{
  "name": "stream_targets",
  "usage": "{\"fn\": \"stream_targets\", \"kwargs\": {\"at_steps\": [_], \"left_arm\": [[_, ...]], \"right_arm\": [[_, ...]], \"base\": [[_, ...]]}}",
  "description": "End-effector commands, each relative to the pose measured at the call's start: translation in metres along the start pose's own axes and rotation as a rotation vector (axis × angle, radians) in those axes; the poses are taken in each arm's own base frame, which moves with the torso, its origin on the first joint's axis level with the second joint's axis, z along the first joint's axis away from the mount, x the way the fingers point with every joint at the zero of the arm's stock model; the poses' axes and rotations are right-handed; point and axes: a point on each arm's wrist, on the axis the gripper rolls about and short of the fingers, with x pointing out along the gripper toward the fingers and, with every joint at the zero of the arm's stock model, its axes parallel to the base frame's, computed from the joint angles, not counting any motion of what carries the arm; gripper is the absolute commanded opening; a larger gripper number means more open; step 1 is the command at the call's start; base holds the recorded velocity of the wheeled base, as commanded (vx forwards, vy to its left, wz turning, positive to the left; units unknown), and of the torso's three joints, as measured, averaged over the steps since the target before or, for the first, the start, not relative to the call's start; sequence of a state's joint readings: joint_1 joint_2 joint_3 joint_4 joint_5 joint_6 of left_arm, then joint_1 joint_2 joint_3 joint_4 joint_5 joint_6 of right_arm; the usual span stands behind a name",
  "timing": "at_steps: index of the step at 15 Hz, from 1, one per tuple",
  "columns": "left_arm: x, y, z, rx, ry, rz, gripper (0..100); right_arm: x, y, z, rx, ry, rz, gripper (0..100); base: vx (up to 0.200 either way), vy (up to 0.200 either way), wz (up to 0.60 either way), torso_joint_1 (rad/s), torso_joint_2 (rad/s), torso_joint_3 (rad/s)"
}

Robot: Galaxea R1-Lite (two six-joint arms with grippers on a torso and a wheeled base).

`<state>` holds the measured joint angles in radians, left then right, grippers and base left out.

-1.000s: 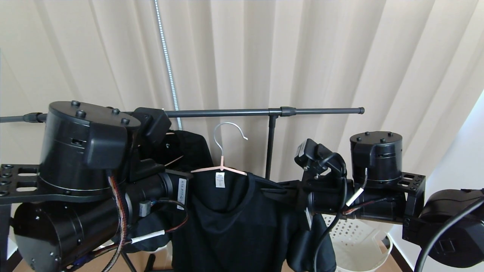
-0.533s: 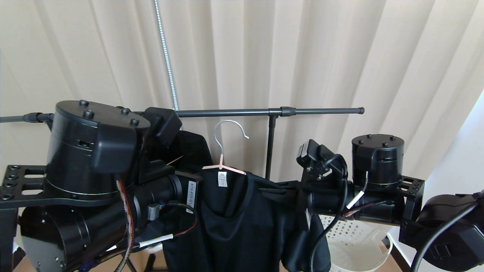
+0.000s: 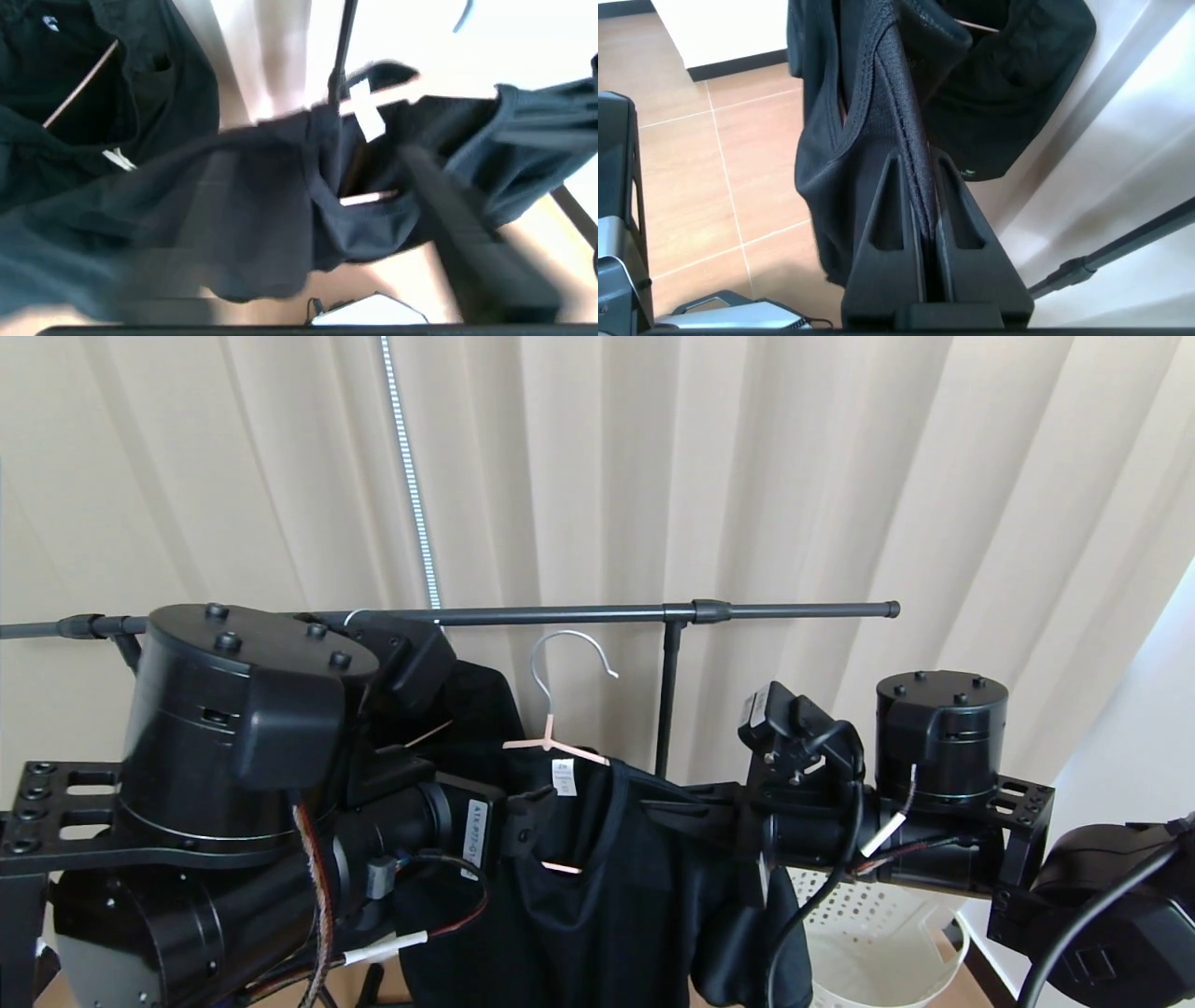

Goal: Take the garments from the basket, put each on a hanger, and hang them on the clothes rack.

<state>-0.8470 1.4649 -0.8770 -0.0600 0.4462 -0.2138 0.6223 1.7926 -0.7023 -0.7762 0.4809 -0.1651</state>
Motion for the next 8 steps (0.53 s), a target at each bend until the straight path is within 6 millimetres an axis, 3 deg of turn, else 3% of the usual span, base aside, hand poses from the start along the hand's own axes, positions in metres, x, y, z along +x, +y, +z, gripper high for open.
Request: {"fn": "stream_targets", "kwargs": {"at_steps": [1, 5, 8], "left_arm": [[-0.008, 0.004, -0.001, 0.001, -0.013, -0.002, 100], [-0.04, 0.02, -0.003, 0.039, -0.067, -0.012, 100], [-0.06, 0.05, -0.012, 0.087, -0.096, -0.032, 100]], "right_arm": [[-0.002, -0.003, 0.001, -0.002, -0.007, -0.012, 0], [-0.007, -0.012, 0.0, 0.006, -0.007, -0.043, 0], [-0.015, -0.02, -0.004, 0.015, -0.011, -0.007, 0]], "base": [[0.0, 0.0, 0.0, 0.0, 0.0, 0.0], [0.0, 0.0, 0.0, 0.0, 0.0, 0.0], [0.0, 0.0, 0.0, 0.0, 0.0, 0.0]]}}
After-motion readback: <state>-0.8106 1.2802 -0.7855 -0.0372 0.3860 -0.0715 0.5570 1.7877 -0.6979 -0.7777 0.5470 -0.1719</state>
